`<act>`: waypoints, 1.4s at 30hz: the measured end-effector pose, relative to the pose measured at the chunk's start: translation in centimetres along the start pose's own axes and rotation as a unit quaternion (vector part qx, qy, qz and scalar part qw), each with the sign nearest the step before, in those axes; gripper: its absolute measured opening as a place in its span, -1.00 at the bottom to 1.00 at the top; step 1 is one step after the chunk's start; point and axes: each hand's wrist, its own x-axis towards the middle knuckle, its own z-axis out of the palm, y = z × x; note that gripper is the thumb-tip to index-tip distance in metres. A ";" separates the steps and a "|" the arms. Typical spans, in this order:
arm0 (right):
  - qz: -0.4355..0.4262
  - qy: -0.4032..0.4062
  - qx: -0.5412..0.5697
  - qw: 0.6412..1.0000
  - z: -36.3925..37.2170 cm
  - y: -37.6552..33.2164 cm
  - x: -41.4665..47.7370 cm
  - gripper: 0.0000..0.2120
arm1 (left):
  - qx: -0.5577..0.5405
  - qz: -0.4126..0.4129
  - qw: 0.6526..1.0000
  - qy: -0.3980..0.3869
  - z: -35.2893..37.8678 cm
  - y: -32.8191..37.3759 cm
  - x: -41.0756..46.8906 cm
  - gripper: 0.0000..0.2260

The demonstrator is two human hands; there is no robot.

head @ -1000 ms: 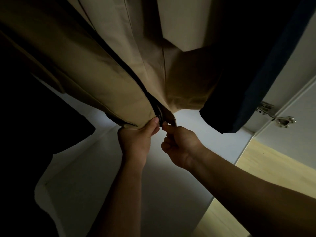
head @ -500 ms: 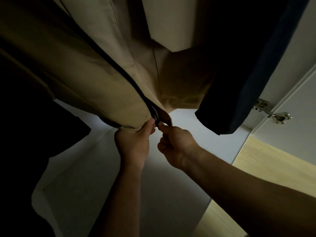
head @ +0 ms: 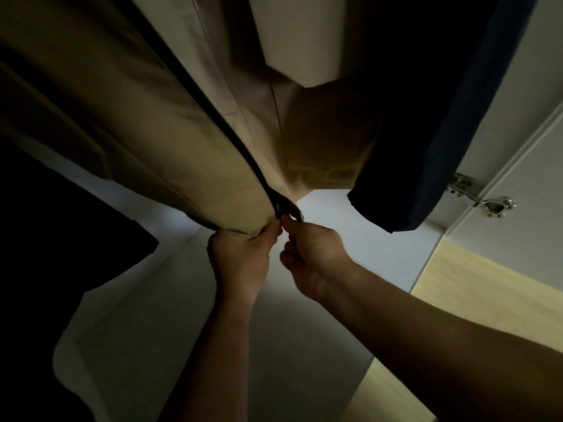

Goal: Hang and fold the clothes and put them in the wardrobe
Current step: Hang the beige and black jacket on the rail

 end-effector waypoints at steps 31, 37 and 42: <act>0.010 0.010 -0.027 1.000 -0.2 0.6 0.4 -0.87 | -0.068 0.005 0.997 0.034 0.5 0.4 -0.1 -0.86; -0.003 0.022 -0.028 0.999 0.0 0.8 0.5 -0.82 | -0.025 0.020 0.999 0.037 0.2 -0.1 0.3 -0.80; -0.008 0.022 -0.029 0.999 -0.1 0.7 0.6 -0.77 | -0.015 0.023 0.999 0.034 0.2 -0.1 0.1 -0.79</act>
